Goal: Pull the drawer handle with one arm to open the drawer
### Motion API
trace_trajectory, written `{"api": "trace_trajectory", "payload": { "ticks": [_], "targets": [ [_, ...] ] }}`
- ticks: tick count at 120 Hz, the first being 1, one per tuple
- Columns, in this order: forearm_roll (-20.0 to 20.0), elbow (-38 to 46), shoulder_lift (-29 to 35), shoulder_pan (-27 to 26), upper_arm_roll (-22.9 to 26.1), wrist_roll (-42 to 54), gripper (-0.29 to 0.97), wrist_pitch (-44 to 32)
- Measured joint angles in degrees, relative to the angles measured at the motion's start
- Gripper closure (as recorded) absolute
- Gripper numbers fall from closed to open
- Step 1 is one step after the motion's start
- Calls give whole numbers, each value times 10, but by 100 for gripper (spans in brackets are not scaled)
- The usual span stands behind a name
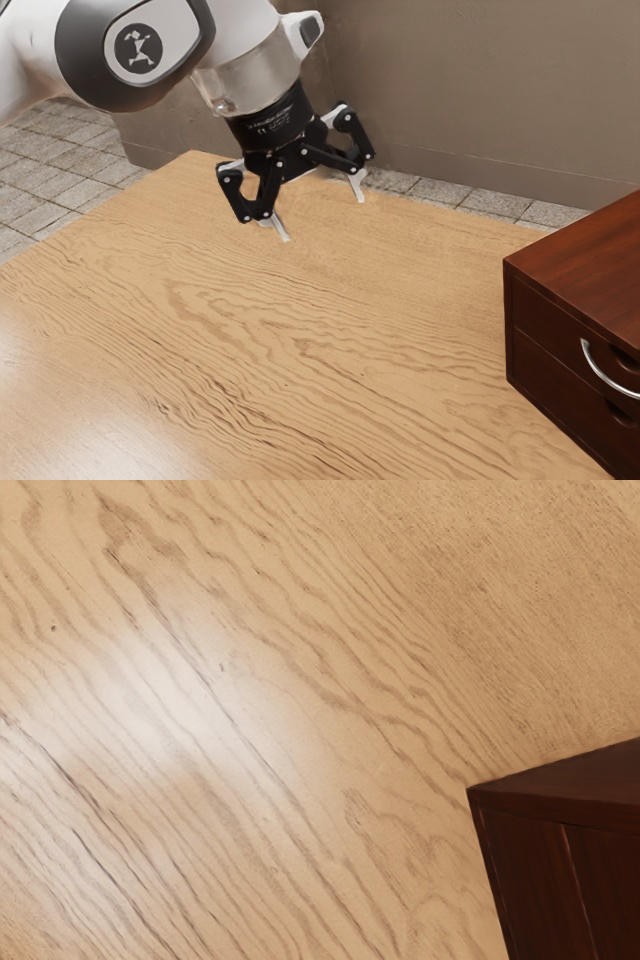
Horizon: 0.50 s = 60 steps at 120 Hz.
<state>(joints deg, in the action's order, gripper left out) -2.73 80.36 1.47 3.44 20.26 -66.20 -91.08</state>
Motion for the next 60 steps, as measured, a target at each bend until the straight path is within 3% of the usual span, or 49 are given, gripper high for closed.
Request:
{"api": "trace_trajectory", "payload": {
  "ticks": [14,24,39,53,60],
  "targets": [
    [10,0,13,170,2,82,4,-5],
    [13,0,15,214,7,181,2,-12],
    [52,-7,6,135,28,312,1,-11],
    [56,-8,12,12,37,437,1,-10],
    [58,-6,15,-25,36,480,1,3]
  ]
}}
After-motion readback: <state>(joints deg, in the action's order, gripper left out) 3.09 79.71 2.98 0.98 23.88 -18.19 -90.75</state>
